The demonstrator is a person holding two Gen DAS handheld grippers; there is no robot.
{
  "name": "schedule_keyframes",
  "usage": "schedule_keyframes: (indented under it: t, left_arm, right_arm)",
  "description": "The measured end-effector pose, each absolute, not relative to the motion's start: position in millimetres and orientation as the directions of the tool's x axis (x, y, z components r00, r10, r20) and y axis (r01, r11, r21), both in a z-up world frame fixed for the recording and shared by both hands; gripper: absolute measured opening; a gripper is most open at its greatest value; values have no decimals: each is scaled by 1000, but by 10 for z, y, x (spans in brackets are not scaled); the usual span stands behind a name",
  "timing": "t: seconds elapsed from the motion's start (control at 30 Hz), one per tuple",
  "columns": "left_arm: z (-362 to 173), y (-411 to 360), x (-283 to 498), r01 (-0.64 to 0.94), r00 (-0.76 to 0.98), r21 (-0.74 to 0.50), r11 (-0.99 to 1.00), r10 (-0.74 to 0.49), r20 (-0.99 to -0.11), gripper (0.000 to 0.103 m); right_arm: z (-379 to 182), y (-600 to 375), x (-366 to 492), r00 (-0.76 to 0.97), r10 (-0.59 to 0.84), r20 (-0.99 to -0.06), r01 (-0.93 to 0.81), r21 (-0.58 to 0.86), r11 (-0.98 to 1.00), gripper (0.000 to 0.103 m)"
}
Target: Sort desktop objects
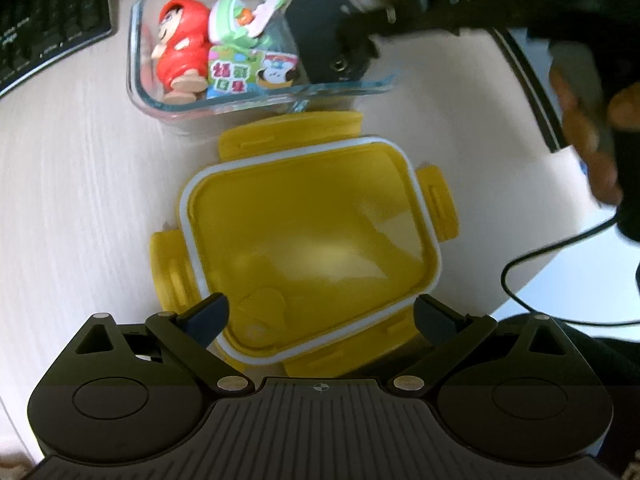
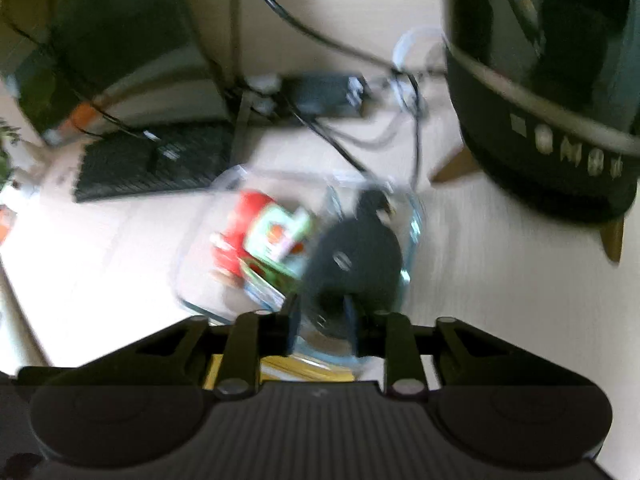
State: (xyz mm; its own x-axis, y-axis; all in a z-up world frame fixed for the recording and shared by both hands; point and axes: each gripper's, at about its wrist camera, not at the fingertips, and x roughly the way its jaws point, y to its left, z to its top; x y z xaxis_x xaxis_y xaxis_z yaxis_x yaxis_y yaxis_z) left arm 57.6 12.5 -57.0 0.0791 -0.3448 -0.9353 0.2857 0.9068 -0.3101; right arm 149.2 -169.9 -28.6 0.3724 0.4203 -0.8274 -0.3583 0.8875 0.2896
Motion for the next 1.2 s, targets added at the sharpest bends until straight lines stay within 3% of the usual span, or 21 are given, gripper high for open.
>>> schedule_keyframes:
  t: [0.03,0.13,0.3,0.33,0.37,0.47,0.53,0.6,0.63,0.97,1.2]
  left_arm:
    - [-567,119,576,289,82,-313,905,-349,-934,101]
    - [-594,108,580,284,83,-313,906,-349,-934,101]
    - [-630,153,533,265,85,-326,907,-359,-929,101]
    - [-636,182,528,254,90,-325,911,-357,-930,101]
    - [-641,212,523,242,94,-325,914,-355,-930,101]
    - [-678,295,522,200,101,-329,923,-354,-930,101]
    - [-714,315,534,181,95,-342,922,-362,-927,101]
    - [-748,314,548,167,88,-354,920,-371,-924,101]
    - [-750,293,552,173,87,-353,920,-371,-924,101]
    - [-697,182,561,237,87,-342,909,-370,-925,101]
    - [-678,205,580,231,98,-358,905,-388,-916,101]
  right_arm:
    - [-191,-1661,1481,390,424,-817,-392,269,880,55]
    - [-133,-1350,1466,392,429,-814,-531,181,828,56]
    - [-498,-863,1623,317,363,-876,-633,89,769,39]
    - [-588,-819,1672,293,345,-892,-634,89,768,18]
    - [-651,-801,1710,272,339,-901,-629,100,771,12]
    - [-605,-884,1762,199,401,-894,-633,195,749,8]
    - [-529,-972,1784,189,401,-897,-620,208,757,11]
    - [-454,-1019,1806,270,345,-899,-608,119,785,22]
    - [-402,-1059,1851,311,332,-890,-580,99,808,23]
    - [-662,-1220,2372,185,417,-890,-171,389,905,27]
    - [-876,-991,2510,141,384,-913,-167,360,918,55]
